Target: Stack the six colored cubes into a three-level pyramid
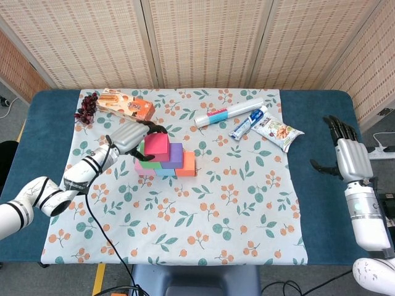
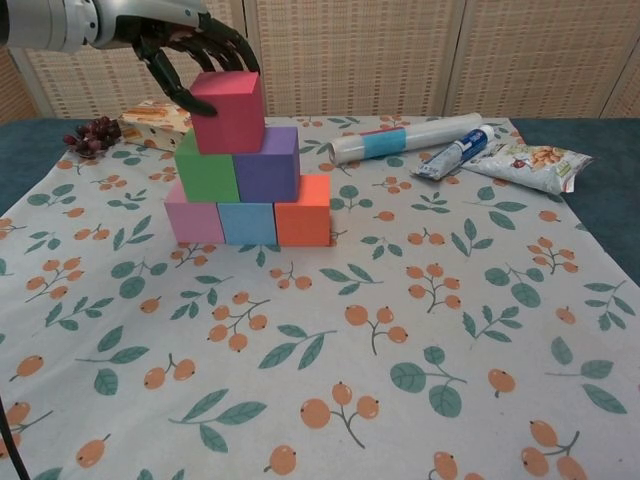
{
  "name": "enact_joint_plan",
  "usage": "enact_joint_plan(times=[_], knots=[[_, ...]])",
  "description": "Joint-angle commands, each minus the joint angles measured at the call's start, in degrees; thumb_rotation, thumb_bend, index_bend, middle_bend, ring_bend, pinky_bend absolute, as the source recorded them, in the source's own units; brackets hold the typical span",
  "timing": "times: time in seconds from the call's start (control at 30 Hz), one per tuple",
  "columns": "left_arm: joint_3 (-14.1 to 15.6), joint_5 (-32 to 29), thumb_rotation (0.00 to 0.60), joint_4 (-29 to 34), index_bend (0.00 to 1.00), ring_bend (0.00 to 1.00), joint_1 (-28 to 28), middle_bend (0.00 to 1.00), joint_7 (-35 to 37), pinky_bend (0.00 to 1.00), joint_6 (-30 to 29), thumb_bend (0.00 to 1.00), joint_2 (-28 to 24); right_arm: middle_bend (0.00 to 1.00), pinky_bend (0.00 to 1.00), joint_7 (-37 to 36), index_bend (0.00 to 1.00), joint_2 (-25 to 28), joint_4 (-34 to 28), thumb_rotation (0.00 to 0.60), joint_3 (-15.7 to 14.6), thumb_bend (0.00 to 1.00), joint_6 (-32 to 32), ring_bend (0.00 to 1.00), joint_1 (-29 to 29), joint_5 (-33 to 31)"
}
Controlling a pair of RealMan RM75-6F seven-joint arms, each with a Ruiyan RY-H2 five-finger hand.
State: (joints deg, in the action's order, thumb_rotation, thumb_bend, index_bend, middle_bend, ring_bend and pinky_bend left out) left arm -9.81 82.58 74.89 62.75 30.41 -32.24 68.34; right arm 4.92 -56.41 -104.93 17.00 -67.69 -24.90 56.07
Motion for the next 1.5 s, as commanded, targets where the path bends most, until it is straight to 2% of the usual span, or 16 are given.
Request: enact_joint_plan(times=[0.03,0.13,0.27,0.5,0.7,0.83,0.93,1.07,1.27,1.43,1.5], knots=[[0.1,-0.1,0.6,0.2,0.17,0.05,-0.2,0.15,0.1,0.17,-0.3,0.31,0.0,0.0,0.0,-0.1,0.0,0.1,0.0,0.6,0.0,0.13,0.0,0.0,0.1,0.0],[0.1,-0.2,0.6,0.5,0.14,0.01,-0.3,0.1,0.0,0.15,-0.7,0.31,-0.2,0.0,0.0,-0.2,0.0,0.2,-0.1,0.6,0.0,0.13,0.0,0.0,0.2,0.1],[0.1,-0.3,0.6,1.2,0.09,0.0,-0.8,0.03,0.0,0.13,-1.6,0.31,-0.6,0.0,0.0,-0.6,0.0,0.3,-0.1,0.6,0.1,0.13,0.1,0.0,0.2,0.2],[-0.4,-0.9,0.6,4.6,0.04,0.0,-3.0,0.01,-1.3,0.12,-5.4,0.32,-3.6,0.0,0.0,-1.6,0.0,0.3,0.2,0.6,0.3,0.13,1.4,0.0,-0.4,0.7],[-0.1,-3.1,0.6,9.9,0.03,0.0,-9.7,0.01,-4.2,0.11,-13.6,0.32,-8.3,0.0,0.0,-2.2,0.0,-0.9,1.6,0.6,0.0,0.13,5.3,0.0,-2.5,1.6],[2.2,-5.1,0.6,11.6,0.06,0.0,-15.0,0.02,-9.8,0.11,-17.7,0.31,-10.2,0.0,0.0,-2.4,0.0,-3.3,3.4,0.6,-0.3,0.13,9.8,0.0,-5.6,2.2],[3.9,-7.3,0.6,11.7,0.11,0.0,-18.2,0.05,-15.4,0.11,-19.8,0.31,-9.7,0.0,0.0,-2.3,0.0,-6.1,5.5,0.6,-0.6,0.13,13.2,0.0,-8.2,2.2],[5.6,-9.9,0.6,11.8,0.14,0.0,-20.9,0.06,-18.5,0.11,-19.7,0.3,-8.4,0.0,0.0,-2.1,0.0,-10.5,8.8,0.6,-0.5,0.13,17.1,0.0,-11.9,1.4],[7.8,-11.2,0.6,8.9,0.16,0.0,-22.3,0.07,-21.2,0.09,-16.4,0.29,-5.3,0.0,0.0,-0.8,0.0,-17.8,15.1,0.6,0.3,0.12,21.5,0.0,-18.0,-0.9],[8.3,-11.8,0.597,7.7,0.15,0.0,-22.2,0.05,-22.6,0.04,-14.6,0.29,-3.7,0.0,0.0,0.5,0.0,-20.8,18.1,0.6,0.5,0.08,22.8,0.0,-20.6,-2.2],[8.7,-12.1,0.527,6.8,0.13,0.0,-21.9,0.02,-24.1,0.01,-13.1,0.29,-2.0,0.0,0.0,1.8,0.0,-23.6,21.0,0.6,0.7,0.06,23.5,0.0,-22.8,-2.8]])
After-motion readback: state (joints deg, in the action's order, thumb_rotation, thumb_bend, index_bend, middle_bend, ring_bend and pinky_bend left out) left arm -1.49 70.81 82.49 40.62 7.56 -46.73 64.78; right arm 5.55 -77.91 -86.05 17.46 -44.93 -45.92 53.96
